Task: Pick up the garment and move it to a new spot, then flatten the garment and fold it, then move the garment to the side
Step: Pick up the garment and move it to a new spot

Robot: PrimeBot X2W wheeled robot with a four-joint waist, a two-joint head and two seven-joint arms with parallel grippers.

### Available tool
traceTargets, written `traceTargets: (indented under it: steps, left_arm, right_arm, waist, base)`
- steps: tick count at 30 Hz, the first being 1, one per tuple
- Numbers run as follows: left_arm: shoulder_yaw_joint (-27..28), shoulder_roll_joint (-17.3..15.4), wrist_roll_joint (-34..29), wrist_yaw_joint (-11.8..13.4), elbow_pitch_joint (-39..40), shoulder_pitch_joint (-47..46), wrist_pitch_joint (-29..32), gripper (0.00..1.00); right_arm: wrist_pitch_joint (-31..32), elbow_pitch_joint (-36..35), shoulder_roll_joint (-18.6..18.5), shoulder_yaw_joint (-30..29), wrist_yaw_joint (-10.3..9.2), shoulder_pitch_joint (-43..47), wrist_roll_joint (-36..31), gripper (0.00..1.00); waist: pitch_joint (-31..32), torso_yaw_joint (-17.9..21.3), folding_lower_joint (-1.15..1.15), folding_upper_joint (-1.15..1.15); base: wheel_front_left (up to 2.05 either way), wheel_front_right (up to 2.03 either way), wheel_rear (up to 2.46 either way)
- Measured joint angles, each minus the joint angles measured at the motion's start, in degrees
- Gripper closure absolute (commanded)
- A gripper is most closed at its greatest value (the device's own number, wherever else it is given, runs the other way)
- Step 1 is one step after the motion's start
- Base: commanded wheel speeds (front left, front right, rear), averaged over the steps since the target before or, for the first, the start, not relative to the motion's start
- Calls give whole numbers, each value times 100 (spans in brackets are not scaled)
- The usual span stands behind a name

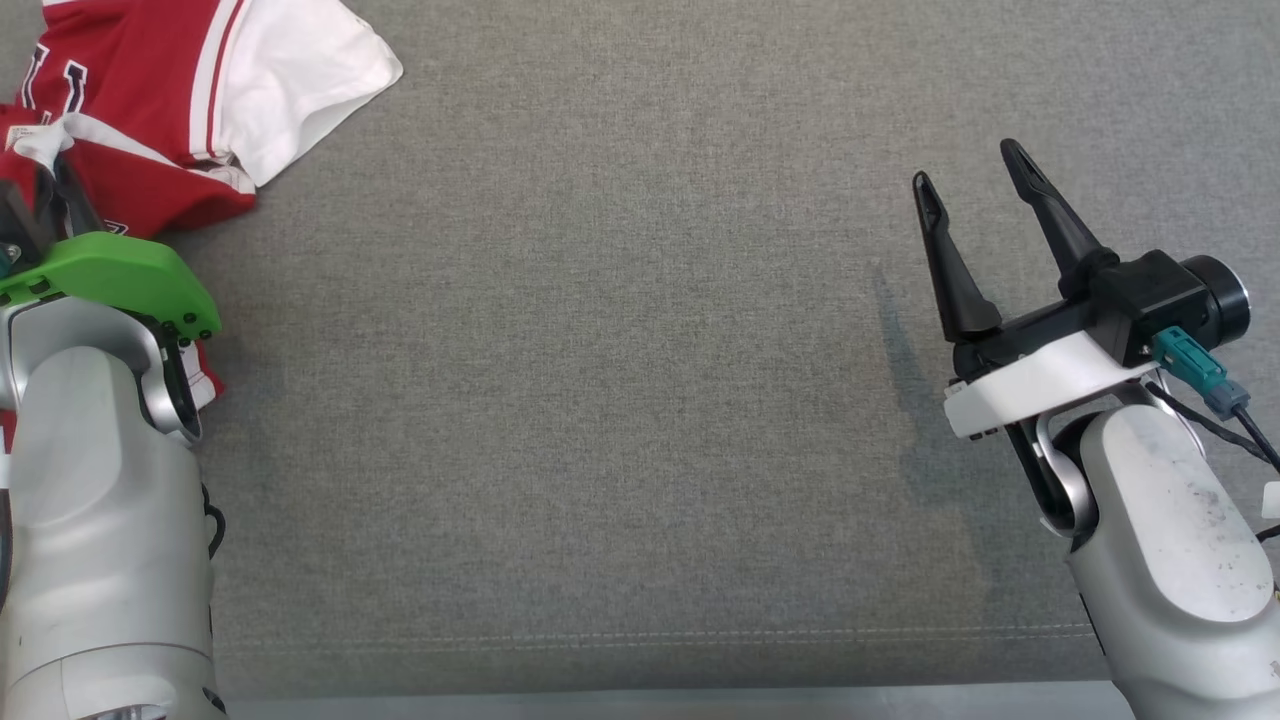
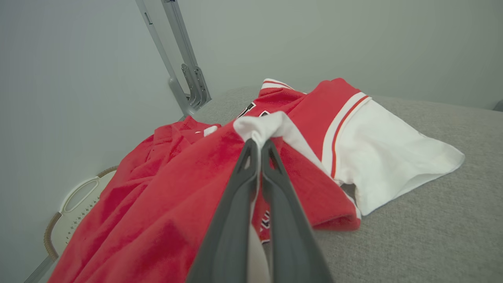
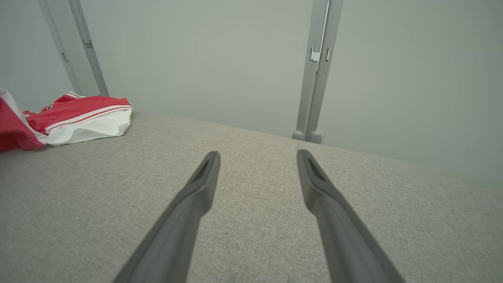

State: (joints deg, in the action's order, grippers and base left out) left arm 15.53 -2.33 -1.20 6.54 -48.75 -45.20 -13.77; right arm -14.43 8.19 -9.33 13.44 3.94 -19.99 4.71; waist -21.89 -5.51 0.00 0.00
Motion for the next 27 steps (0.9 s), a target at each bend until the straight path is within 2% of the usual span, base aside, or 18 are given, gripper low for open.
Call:
traceTargets:
  steps: [2, 11, 14, 20, 23, 27]
  left_arm:
    - [-49, 8, 5, -37, 9, 0, -15, 100]
    - [-463, 116, 58, -491, 438, -18, -66, 100]
    - [-664, 143, 156, -710, 673, -139, -66, 100]
    - [-973, 146, 405, -965, 1113, -253, -66, 100]
    - [-1315, 142, 780, -1138, 1226, -275, -66, 100]
    - [-1945, 141, 1405, -1212, 1430, -347, -66, 100]
  right_arm:
    - [0, 27, 37, -9, -1, 9, 52, 0]
    - [0, 168, 166, -110, -59, 208, 177, 0]
    - [0, 231, 210, -115, -75, 343, 192, 0]
    - [0, 333, 276, -111, -100, 556, 208, 0]
    - [0, 350, 320, -57, -100, 638, 219, 0]
    - [0, 383, 352, -19, -98, 671, 219, 0]
  waist:
    - [88, -6, 0, 0]
    - [572, 31, 0, 0]
    - [798, 111, 0, 0]
    - [1093, 347, 0, 0]
    - [1210, 522, 0, 0]
    - [1343, 799, 0, 0]
  base:
    - [0, 0, 0]
    - [0, 0, 0]
    - [0, 0, 0]
    - [0, 0, 0]
    - [0, 0, 0]
    - [0, 0, 0]
